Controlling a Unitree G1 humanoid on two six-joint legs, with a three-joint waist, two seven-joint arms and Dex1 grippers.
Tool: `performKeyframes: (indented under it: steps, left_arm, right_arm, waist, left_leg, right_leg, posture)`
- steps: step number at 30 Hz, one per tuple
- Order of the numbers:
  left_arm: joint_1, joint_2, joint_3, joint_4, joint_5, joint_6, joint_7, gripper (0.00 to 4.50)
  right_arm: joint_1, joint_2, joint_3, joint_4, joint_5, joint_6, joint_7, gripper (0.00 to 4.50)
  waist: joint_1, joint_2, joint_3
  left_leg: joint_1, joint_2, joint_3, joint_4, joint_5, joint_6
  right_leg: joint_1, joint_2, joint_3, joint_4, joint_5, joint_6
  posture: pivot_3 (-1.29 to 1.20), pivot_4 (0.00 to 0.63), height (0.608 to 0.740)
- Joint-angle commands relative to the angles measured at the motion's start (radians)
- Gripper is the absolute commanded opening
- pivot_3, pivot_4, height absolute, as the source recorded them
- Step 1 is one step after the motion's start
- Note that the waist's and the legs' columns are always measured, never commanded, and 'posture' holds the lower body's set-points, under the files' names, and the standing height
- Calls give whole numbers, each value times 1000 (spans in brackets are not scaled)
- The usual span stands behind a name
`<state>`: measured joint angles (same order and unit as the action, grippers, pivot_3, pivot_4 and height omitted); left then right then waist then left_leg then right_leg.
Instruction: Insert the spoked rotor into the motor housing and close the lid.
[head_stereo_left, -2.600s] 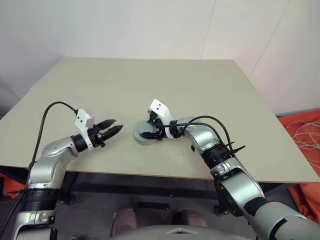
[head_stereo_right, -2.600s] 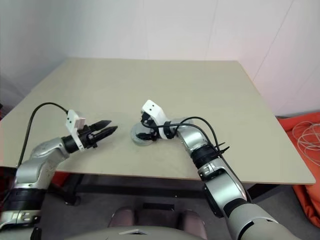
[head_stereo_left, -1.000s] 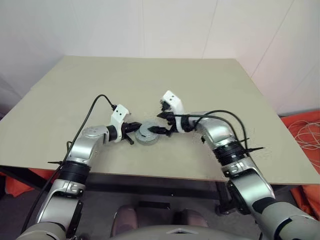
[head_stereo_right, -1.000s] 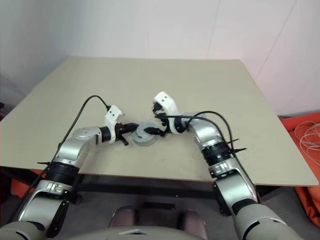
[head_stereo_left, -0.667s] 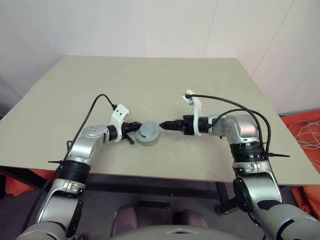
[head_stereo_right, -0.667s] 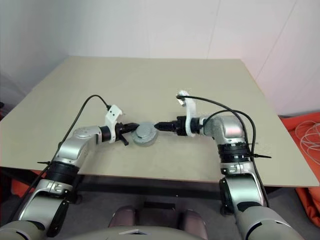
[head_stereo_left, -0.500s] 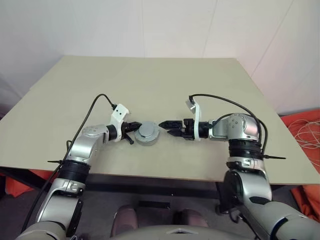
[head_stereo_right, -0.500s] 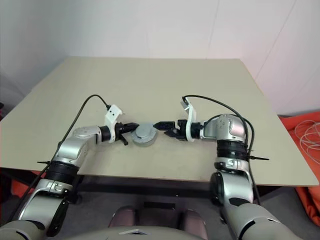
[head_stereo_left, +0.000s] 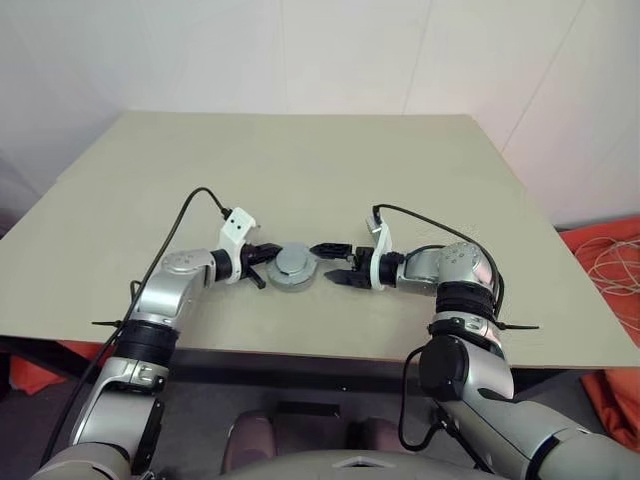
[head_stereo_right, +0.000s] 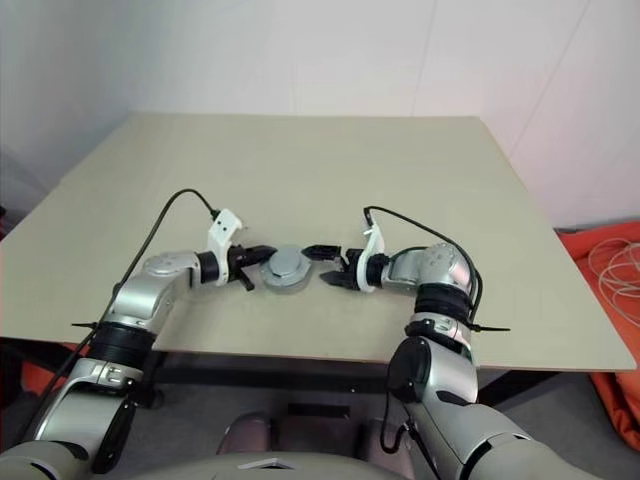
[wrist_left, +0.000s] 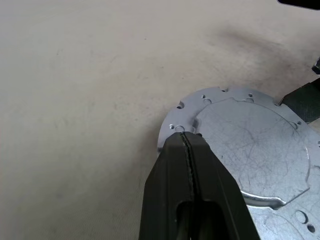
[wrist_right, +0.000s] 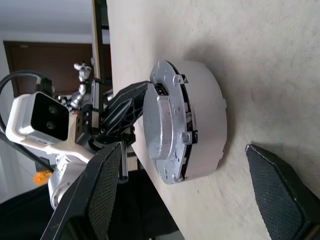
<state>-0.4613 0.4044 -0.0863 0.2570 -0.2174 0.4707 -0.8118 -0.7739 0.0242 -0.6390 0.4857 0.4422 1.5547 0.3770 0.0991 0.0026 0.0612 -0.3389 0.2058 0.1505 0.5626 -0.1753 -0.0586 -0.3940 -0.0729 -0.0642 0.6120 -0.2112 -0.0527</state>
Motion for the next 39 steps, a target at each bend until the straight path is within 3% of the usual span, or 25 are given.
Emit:
performKeyframes:
  steps: [1,7,10,11,19,24,27,31,34,39]
  left_arm:
    - [11,5,-14,-14,6,15,-4,0]
    - [11,6,-13,-18,6,20,-4,0]
    - [10,7,-12,-17,6,23,-4,0]
    - [9,7,-11,-17,6,23,-4,0]
    - [3,-31,67,-18,-59,70,32,0]
    - [-22,-133,325,-50,-287,310,196,0]
    - [-25,-139,494,-37,-411,525,332,0]
    - [34,-133,621,-43,-536,614,343,0]
    - [89,-133,693,-67,-618,642,336,546]
    - [177,-129,757,-99,-798,765,279,2094]
  right_arm:
    - [-16,27,-16,7,31,-7,-34,4094]
    - [-4,58,-21,-14,44,1,-59,2038]
    - [-6,63,-33,-16,57,2,-69,1158]
    - [-6,63,-33,-16,62,2,-71,1058]
    - [-15,56,-47,-24,98,8,-77,1057]
    - [-11,57,-46,-38,113,17,-83,1057]
    - [-9,54,-48,-57,124,30,-77,1057]
    - [-15,48,-53,-63,129,39,-69,1057]
    - [-22,42,-55,-69,134,48,-62,1057]
    - [-35,35,-67,-74,139,57,-60,1057]
  waist:
    - [0,0,0]
    - [1,0,0]
    - [1,1,0]
    - [1,1,-1]
    - [3,1,0]
    - [-1,1,0]
    - [-6,1,0]
    - [-1,1,0]
    - [1,1,0]
    - [5,1,0]
  left_leg:
    - [1,0,0,-1,0,-1]
    - [-3,0,0,-2,0,-1]
    - [-4,0,0,-2,0,0]
    - [-4,0,0,-2,0,0]
    - [-4,0,0,-3,0,0]
    - [-7,0,0,-2,0,0]
    - [-10,0,0,-2,0,0]
    - [-11,0,-1,-2,0,0]
    - [-12,0,-1,-2,-1,2]
    - [-12,0,-1,-2,-1,2]
  right_leg:
    - [0,0,0,-1,0,0]
    - [-2,0,0,-2,0,0]
    - [-3,0,-1,-2,0,0]
    - [-3,0,-1,-2,0,0]
    - [-3,0,-1,-3,0,0]
    - [-6,0,-1,-3,1,-1]
    - [-8,2,-2,-2,4,-7]
    - [-9,5,-2,-5,4,-7]
    - [-9,4,-2,-6,4,-7]
    - [-9,4,-2,-6,1,-1]
  posture:
    - [0,0,740]
    - [0,0,740]
    - [0,0,740]
    - [0,0,740]
    - [0,0,740]
    - [0,0,740]
    - [0,0,740]
    - [0,0,740]
    - [0,0,740]
    - [0,0,740]
